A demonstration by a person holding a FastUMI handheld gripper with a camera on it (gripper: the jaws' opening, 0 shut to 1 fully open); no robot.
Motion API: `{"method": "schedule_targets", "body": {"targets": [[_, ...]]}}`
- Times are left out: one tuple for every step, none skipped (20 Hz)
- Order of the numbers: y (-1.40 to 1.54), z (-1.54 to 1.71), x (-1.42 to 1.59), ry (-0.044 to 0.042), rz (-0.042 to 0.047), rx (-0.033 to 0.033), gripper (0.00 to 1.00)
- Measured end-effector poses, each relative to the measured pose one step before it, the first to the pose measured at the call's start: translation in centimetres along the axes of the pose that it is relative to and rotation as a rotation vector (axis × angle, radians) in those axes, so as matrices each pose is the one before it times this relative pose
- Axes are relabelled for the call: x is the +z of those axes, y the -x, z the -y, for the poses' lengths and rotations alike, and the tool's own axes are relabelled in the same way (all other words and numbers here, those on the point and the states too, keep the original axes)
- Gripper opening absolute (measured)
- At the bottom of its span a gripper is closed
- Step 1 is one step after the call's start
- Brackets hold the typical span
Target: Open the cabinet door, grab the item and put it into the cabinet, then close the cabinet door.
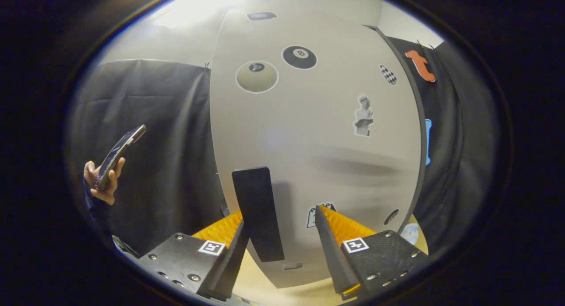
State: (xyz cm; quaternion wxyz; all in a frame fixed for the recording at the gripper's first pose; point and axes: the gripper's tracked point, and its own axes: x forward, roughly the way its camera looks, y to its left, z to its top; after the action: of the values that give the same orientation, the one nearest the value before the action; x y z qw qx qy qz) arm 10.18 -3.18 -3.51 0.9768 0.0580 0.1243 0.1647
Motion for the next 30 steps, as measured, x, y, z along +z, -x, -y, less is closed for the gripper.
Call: {"method": "schedule_targets", "body": {"targets": [[-0.647, 0.127, -0.074, -0.00261, -0.00534, 0.00367, 0.84], [-0.564, -0.171, -0.045, -0.00256, 0.00301, 0.00445, 0.87], [-0.582, -0.07, 0.006, -0.00237, -0.00022, 0.00189, 0.88], [-0.783, -0.057, -0.012, -0.00099, 0.0026, 0.0008, 0.88], [-0.805, -0.092, -0.028, -0.00271, 0.00069, 0.00136, 0.88], [-0.96, -0.515, -0.178, -0.0075, -0.00273, 0.00096, 0.88], [-0.869, -0.217, -0.14, -0.01086, -0.00618, -0.00135, 0.88], [0.103, 0.325, -0.05, -0.00293, 0.00695, -0.01507, 0.88], [-0.153, 0.056, 0.017, 0.01191, 0.0019, -0.01758, 0.88], [-0.306, -0.039, -0.031, 0.01114, 0.00489, -0.0128, 0.89], [-0.294, 0.107, -0.159, 0.00378, -0.00184, -0.0086, 0.89], [-0.06, -0.039, 0.078, -0.00507, 0.00264, -0.00371, 0.89], [0.017, -0.133, 0.055, -0.00397, 0.00135, -0.00305, 0.89], [-0.073, -0.049, -0.001, 0.00054, 0.0027, -0.00136, 0.89], [-0.106, 0.045, 0.019, -0.00004, 0.00143, -0.00183, 0.9], [-0.077, 0.028, 0.019, -0.00221, 0.00185, -0.00282, 0.9], [-0.08, -0.003, 0.024, -0.00212, 0.00024, -0.00131, 0.9], [-0.147, -0.027, -0.004, -0.00439, 0.00001, -0.00029, 0.9], [-0.114, -0.053, -0.034, -0.00371, -0.002, 0.00098, 0.9], [-0.104, 0.057, -0.074, -0.00412, -0.00354, 0.00154, 0.9], [-0.143, -0.063, -0.006, -0.00728, -0.00241, 0.00277, 0.9], [-0.186, -0.011, -0.163, -0.00642, -0.005, 0.00239, 0.9], [-0.038, -0.046, -0.014, -0.00567, -0.00176, 0.00216, 0.9], [-0.067, 0.022, -0.039, -0.00344, -0.0013, 0.00143, 0.9], [-0.053, -0.035, -0.003, -0.00376, -0.00233, 0.00288, 0.9], [-0.048, -0.019, -0.039, -0.00514, -0.00264, 0.00208, 0.9], [-0.057, -0.007, 0.014, -0.00136, -0.00006, 0.00112, 0.9], [0.028, 0.04, -0.029, 0.0002, 0.00029, 0.00064, 0.9], [-0.058, -0.01, 0.008, -0.00003, -0.0005, 0.00007, 0.9], [-0.061, -0.004, 0.035, 0.001, 0.00088, -0.00049, 0.9]]}}
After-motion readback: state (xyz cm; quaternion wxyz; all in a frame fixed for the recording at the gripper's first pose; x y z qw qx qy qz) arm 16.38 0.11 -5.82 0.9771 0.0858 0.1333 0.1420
